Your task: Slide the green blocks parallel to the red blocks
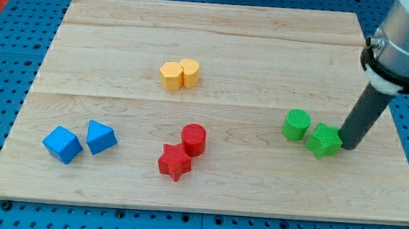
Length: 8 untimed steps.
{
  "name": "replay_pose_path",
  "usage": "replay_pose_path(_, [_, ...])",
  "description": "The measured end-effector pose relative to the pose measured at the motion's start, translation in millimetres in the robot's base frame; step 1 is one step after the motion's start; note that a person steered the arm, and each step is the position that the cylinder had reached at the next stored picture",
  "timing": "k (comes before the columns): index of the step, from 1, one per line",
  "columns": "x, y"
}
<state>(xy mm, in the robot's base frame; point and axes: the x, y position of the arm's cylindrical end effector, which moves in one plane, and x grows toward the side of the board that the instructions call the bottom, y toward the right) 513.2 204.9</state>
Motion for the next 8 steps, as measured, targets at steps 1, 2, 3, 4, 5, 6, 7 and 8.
replay_pose_path(1, [-30.7, 17.2])
replay_pose_path(2, [-54.9, -12.8])
replay_pose_path(3, [2.6, -16.8])
replay_pose_path(4, [-0.4, -6.5])
replay_pose_path(5, [-68.5, -18.3])
replay_pose_path(6, [-63.8, -70.2])
replay_pose_path(7, [-5.6, -70.8])
replay_pose_path(8, [9.3, -75.0])
